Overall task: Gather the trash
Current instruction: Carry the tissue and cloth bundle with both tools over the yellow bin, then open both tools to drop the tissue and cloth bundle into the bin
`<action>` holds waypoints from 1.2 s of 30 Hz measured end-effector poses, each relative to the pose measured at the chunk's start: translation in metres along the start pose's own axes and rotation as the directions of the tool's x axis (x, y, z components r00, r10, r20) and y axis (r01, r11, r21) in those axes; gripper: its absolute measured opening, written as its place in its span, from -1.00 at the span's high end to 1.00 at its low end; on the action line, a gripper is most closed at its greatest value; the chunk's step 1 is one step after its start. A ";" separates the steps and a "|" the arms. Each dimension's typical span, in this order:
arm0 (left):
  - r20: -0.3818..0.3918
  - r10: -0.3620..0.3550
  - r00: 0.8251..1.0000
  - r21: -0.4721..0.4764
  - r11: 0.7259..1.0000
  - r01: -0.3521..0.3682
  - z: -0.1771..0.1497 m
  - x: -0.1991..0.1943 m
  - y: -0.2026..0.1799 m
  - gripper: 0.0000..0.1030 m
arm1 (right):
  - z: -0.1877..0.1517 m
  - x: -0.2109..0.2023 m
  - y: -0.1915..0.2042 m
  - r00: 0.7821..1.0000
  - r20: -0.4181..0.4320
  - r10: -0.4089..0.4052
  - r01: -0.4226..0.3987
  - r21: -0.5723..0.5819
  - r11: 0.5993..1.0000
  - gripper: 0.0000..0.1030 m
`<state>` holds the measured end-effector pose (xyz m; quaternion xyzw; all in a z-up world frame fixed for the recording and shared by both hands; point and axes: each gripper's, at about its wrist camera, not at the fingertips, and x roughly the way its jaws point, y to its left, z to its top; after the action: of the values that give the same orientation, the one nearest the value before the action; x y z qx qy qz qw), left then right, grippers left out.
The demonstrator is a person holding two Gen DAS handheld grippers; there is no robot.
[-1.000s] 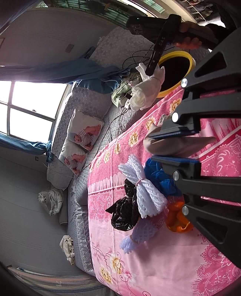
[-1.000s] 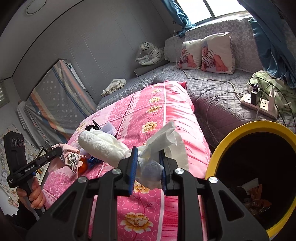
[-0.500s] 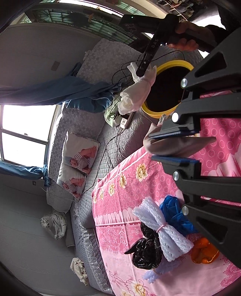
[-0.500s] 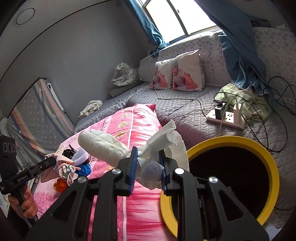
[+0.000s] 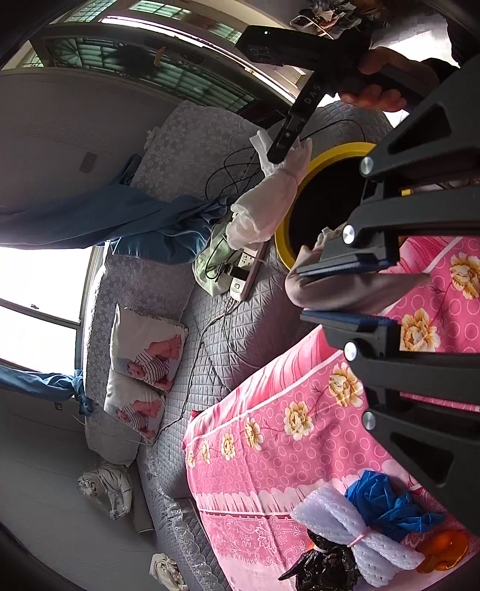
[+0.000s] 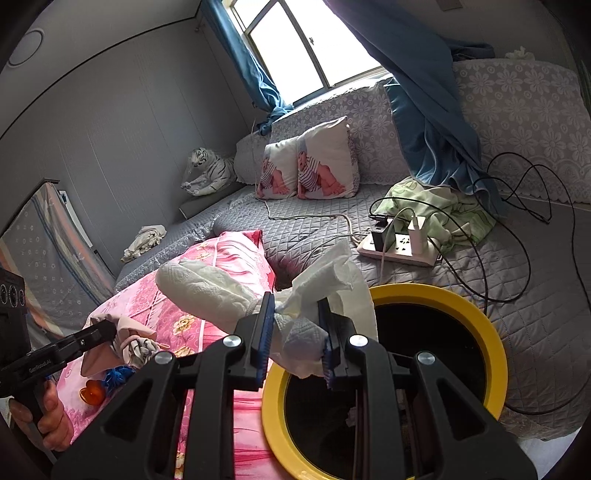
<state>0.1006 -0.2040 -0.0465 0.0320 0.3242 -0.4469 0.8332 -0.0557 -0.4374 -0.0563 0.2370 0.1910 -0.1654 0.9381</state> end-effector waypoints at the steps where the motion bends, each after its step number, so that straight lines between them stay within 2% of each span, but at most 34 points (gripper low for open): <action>1: -0.005 -0.005 1.000 0.004 1.000 0.005 0.002 0.004 -0.002 0.68 | 0.000 -0.001 -0.004 1.000 0.006 -0.013 0.013 0.006 1.000 0.59; 7: -0.040 -0.028 0.999 0.022 0.999 0.029 0.006 0.032 -0.018 0.68 | 0.003 -0.006 -0.025 0.994 0.038 -0.104 0.103 0.030 0.994 0.59; 18: -0.097 -0.082 0.992 0.044 0.995 0.086 0.002 0.075 -0.048 0.68 | 0.001 -0.010 -0.052 0.967 0.065 -0.246 0.243 0.055 0.969 0.59; 36: -0.178 -0.094 0.980 0.061 0.992 0.107 -0.007 0.125 -0.072 0.67 | -0.005 0.005 -0.080 0.959 0.010 -0.283 0.280 0.120 0.953 0.58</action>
<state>0.0908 -0.3351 -0.1066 0.0839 0.3811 -0.4951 0.7763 -0.0848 -0.5024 -0.0936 0.2598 0.2001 -0.3114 0.8919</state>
